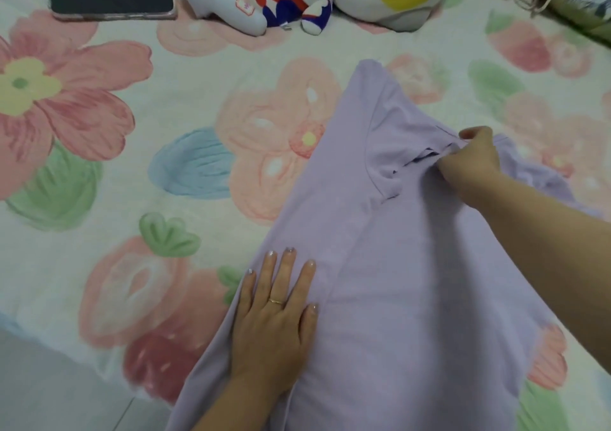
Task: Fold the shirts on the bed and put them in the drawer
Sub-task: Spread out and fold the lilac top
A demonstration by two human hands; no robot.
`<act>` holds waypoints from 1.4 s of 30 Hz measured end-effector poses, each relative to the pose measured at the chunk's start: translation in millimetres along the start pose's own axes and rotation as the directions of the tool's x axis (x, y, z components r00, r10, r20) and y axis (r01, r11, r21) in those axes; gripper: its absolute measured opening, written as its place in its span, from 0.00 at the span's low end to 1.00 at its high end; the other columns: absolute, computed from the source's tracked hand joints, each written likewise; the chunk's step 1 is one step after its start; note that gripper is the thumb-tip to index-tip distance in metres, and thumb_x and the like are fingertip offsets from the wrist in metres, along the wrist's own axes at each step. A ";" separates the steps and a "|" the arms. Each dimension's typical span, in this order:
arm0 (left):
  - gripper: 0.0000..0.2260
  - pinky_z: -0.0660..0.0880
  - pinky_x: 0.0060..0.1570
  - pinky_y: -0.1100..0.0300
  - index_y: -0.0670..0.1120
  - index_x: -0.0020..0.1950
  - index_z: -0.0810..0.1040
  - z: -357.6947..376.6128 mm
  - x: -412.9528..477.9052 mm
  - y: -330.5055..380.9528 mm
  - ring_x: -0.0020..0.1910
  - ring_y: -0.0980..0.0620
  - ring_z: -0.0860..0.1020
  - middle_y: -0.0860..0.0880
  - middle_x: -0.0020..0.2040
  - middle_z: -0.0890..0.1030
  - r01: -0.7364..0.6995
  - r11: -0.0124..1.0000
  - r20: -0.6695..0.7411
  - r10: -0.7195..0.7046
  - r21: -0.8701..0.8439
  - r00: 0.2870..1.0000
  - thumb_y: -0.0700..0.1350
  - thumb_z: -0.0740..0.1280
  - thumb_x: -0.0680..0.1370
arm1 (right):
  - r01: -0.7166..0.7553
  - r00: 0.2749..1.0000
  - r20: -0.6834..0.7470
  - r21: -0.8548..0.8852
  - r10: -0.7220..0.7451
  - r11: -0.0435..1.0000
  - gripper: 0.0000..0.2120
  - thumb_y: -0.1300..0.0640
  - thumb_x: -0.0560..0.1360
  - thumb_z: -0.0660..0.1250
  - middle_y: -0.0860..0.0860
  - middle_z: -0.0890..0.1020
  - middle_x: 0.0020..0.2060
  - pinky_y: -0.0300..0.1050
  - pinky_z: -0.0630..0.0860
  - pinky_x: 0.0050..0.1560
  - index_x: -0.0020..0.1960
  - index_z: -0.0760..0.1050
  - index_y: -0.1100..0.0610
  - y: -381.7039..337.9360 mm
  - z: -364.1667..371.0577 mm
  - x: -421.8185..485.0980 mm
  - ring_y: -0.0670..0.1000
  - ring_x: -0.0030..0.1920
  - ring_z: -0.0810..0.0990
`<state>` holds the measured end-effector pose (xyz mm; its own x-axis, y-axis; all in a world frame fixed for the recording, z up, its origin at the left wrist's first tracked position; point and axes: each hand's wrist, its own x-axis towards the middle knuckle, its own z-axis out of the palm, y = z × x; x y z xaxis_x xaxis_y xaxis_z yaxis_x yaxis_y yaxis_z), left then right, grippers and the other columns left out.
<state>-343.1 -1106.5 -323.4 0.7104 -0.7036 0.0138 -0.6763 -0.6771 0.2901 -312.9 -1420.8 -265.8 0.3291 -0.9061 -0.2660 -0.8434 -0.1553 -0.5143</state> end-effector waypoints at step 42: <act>0.23 0.59 0.65 0.47 0.51 0.66 0.72 14.3 5.6 -2.1 0.68 0.40 0.63 0.45 0.68 0.69 0.001 1.000 -0.104 0.000 0.011 0.995 0.51 0.59 0.71 | 0.458 0.887 0.144 -0.381 -0.438 0.803 0.31 0.43 0.79 0.49 0.55 0.49 0.76 0.57 0.42 0.72 0.76 0.46 0.57 -7.0 82.0 -44.7 0.58 0.75 0.45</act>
<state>-340.5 -1112.2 -337.6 0.7270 -0.6772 0.1134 -0.6774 -0.6804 0.2796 -286.9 -1346.9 -317.2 0.7227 -0.6791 -0.1286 -0.6882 -0.6899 -0.2244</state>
